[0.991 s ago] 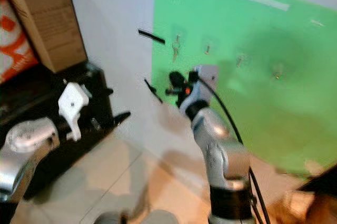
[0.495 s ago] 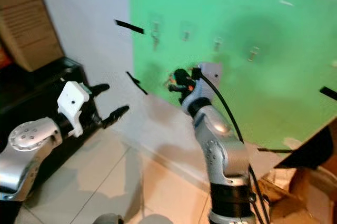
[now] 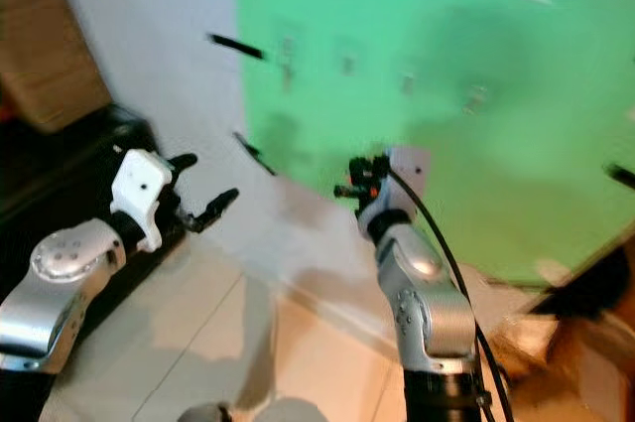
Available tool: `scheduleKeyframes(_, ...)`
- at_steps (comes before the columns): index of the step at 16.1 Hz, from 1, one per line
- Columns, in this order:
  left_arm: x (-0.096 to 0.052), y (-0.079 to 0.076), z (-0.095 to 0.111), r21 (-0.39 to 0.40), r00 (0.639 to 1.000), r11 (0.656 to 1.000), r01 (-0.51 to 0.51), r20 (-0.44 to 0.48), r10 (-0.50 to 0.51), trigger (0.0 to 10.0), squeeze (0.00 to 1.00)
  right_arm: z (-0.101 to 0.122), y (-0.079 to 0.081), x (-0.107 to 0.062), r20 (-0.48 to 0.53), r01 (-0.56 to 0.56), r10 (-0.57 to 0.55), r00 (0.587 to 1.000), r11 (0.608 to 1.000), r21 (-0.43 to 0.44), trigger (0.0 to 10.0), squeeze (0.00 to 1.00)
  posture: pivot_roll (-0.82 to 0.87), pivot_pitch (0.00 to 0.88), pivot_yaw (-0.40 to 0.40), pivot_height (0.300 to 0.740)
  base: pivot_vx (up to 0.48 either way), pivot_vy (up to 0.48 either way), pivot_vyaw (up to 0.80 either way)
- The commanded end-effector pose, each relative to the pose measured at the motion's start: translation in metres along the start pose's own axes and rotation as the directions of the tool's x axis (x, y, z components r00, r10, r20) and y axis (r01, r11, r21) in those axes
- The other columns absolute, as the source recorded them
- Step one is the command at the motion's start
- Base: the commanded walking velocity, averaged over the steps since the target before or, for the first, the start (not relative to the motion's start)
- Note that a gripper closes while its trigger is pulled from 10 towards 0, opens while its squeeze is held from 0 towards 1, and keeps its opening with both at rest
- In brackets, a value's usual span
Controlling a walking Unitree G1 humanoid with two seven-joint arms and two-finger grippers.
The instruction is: Hang keys on a hook
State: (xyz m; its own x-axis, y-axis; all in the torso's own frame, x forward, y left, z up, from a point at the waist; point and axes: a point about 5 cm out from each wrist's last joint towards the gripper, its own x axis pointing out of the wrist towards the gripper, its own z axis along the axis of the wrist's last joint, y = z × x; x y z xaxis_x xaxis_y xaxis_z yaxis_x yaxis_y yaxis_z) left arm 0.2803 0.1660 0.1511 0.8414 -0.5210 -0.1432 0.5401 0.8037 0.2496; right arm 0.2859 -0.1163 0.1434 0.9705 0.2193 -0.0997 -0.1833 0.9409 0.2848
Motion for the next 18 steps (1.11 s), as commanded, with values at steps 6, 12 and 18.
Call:
scheduleKeyframes(6, 0.0004, 0.0042, 0.0016, 0.047, 0.999, 0.998, 0.05, -0.024, -0.049, 10.0, 0.0, -0.005, 0.0083, 0.0002, 0.011, -0.018, 0.018, 1.0, 1.0, 0.016, 10.0, 0.0, 0.05, 0.0, 0.033, 0.74, 0.326, 0.0, 0.0)
scheduleKeyframes(12, 0.004, 0.0042, 0.0012, 0.064, 0.995, 0.993, 0.096, -0.036, -0.094, 10.0, 0.0, -0.0069, 0.0114, -0.0044, 0.024, -0.035, 0.035, 0.999, 0.999, 0.007, 10.0, 0.0, 0.03, 0.0, 0.066, 0.74, 0.329, 0.0, 0.0)
scheduleKeyframes(18, 0.0051, 0.0029, 0.0005, 0.056, 0.995, 0.993, 0.101, -0.029, -0.1, 10.0, 0.0, -0.0049, 0.0114, -0.0031, 0.018, -0.065, 0.066, 0.998, 0.998, -0.024, 10.0, 0.0, 0.03, 0.0, 0.048, 0.74, 0.318, 0.0, 0.0)
